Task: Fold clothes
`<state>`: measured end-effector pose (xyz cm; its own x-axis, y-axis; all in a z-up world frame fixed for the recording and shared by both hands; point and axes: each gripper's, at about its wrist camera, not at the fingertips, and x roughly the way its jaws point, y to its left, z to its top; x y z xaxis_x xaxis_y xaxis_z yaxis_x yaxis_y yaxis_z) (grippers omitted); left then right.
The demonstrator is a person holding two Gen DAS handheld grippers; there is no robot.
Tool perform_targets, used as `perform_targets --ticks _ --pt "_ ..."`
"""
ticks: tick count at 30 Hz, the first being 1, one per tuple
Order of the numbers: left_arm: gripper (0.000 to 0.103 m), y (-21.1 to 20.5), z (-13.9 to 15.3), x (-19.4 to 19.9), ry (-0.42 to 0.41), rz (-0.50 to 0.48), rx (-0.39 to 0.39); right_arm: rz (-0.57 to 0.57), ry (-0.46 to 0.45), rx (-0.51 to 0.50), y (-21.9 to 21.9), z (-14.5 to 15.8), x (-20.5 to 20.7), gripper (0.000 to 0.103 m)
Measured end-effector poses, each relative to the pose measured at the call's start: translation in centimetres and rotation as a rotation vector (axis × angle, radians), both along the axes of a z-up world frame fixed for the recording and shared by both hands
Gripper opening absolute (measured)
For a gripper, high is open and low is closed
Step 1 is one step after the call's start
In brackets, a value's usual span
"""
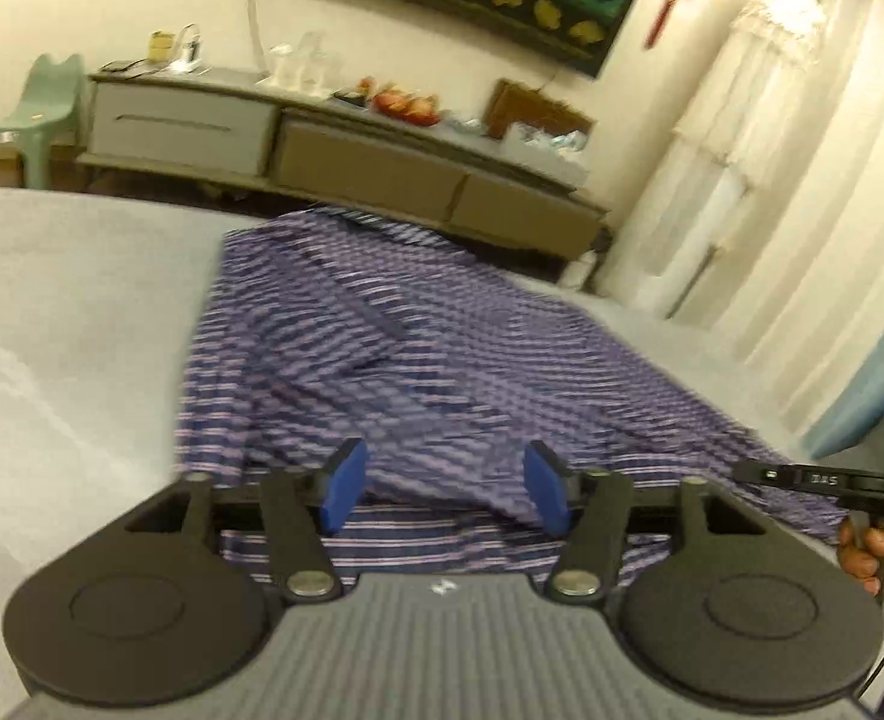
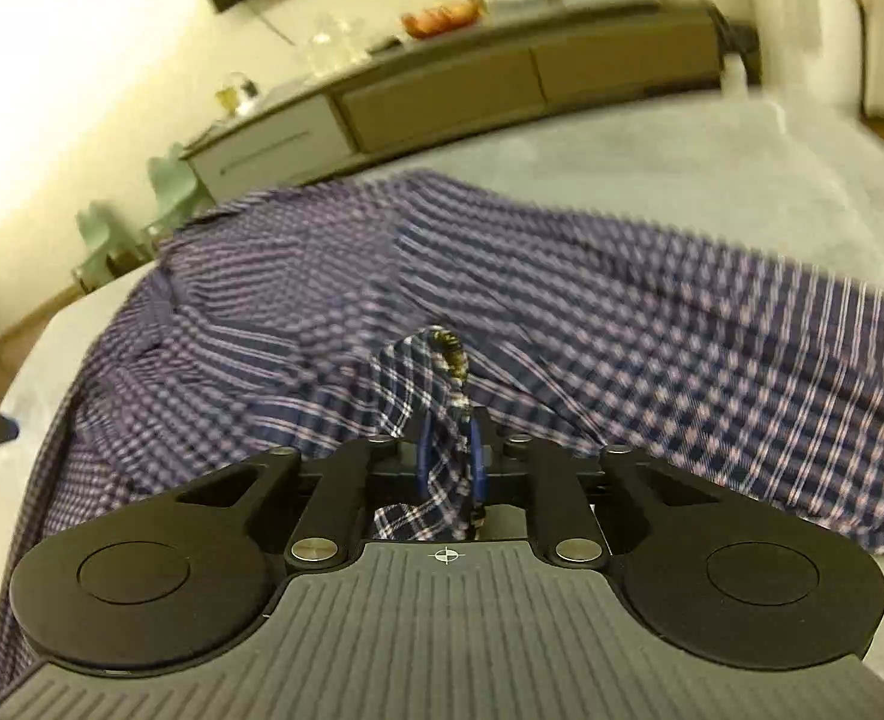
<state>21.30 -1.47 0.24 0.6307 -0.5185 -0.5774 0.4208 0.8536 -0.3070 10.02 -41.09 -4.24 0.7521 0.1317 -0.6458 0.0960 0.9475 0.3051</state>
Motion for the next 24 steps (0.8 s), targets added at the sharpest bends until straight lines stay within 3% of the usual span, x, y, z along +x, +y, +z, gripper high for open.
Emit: perform_targets --ticks 3,6,11,15,17,18,21,22,24 --pt "0.080 -2.9 0.2 -2.3 -0.062 -0.055 0.010 0.032 -0.051 0.019 1.8 2.1 -1.5 0.003" --pt "0.083 -9.5 -1.0 -5.7 -0.173 -0.205 0.189 0.056 -0.068 0.071 3.2 3.0 -2.0 0.001" --pt "0.084 -20.0 -2.9 -9.1 -0.282 -0.334 0.313 0.075 -0.053 0.117 4.3 2.9 -0.5 0.001" --pt "0.083 -26.9 -4.7 -8.8 -0.373 -0.291 0.452 0.093 -0.066 0.180 3.2 3.2 -0.6 0.001" --pt "0.046 -28.5 -5.6 -7.8 -0.369 -0.246 0.485 0.108 -0.082 0.207 2.6 3.6 -0.8 0.001" --pt "0.006 -28.8 -5.9 -7.1 -0.349 -0.235 0.480 0.119 -0.095 0.222 2.2 3.8 -0.9 0.002" --pt "0.005 -26.2 -4.7 -5.0 -0.240 -0.156 0.345 0.080 -0.183 0.323 -0.6 4.9 -2.0 0.025" --pt "0.005 -24.1 -3.3 -4.8 -0.255 -0.099 0.294 0.054 -0.214 0.384 -2.0 5.3 -2.5 0.036" --pt "0.005 -18.7 0.1 -4.9 -0.266 0.053 0.178 0.019 -0.246 0.403 -3.4 5.9 -3.3 0.040"
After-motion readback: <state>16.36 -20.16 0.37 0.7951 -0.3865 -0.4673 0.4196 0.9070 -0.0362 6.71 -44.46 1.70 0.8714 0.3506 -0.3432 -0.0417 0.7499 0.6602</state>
